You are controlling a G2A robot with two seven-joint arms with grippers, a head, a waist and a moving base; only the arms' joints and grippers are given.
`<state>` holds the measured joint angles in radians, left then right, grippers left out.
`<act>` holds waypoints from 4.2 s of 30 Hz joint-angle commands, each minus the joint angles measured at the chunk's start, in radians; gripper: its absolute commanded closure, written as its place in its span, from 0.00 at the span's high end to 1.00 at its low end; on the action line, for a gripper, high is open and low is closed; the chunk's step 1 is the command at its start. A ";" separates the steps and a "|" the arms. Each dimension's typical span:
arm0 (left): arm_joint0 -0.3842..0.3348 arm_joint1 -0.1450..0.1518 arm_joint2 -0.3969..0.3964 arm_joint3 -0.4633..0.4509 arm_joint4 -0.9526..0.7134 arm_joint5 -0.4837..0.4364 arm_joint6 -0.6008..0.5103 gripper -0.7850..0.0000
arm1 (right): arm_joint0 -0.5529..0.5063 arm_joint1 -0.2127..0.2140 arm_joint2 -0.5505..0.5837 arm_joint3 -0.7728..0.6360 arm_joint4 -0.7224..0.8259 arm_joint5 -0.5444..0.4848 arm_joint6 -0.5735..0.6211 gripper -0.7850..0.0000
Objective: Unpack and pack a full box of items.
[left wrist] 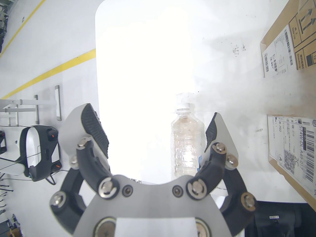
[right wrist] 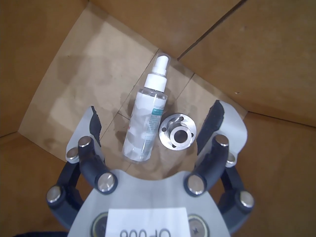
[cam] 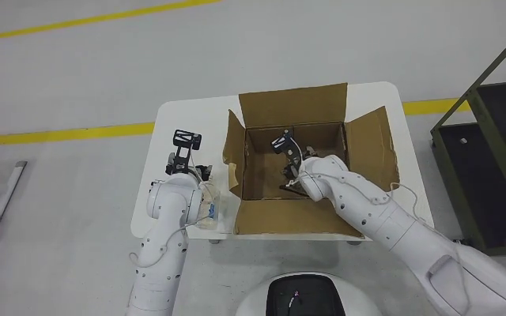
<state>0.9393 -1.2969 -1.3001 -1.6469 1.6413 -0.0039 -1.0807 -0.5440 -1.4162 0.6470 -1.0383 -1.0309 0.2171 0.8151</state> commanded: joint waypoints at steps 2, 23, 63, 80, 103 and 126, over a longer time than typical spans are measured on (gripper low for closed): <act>0.000 0.000 0.000 0.000 0.000 0.000 0.000 1.00 | 0.013 -0.020 -0.010 0.046 0.025 -0.020 -0.013 0.74; 0.000 0.000 0.000 0.000 0.000 0.000 0.000 1.00 | 0.061 -0.112 -0.031 0.237 0.067 -0.060 -0.047 0.80; 0.000 0.000 0.000 0.000 0.000 0.000 0.000 1.00 | -0.451 0.054 0.633 -0.655 0.064 -0.302 -0.184 0.00; 0.000 0.000 0.000 0.000 0.000 0.000 0.000 1.00 | -0.523 0.062 0.688 -0.696 0.167 -0.396 -0.282 0.00; 0.000 0.000 0.000 0.000 0.000 0.000 0.000 1.00 | -0.887 0.127 1.168 -0.968 -0.107 -0.256 -0.138 0.00; 0.000 0.000 0.000 0.000 0.000 0.000 0.000 1.00 | -0.861 0.129 0.949 -0.658 -0.240 -0.267 -0.072 0.29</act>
<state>0.9393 -1.2969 -1.3001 -1.6469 1.6413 -0.0039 -1.0807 -1.4087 -1.2878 1.5982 -1.7015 -1.2691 -0.0505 0.7421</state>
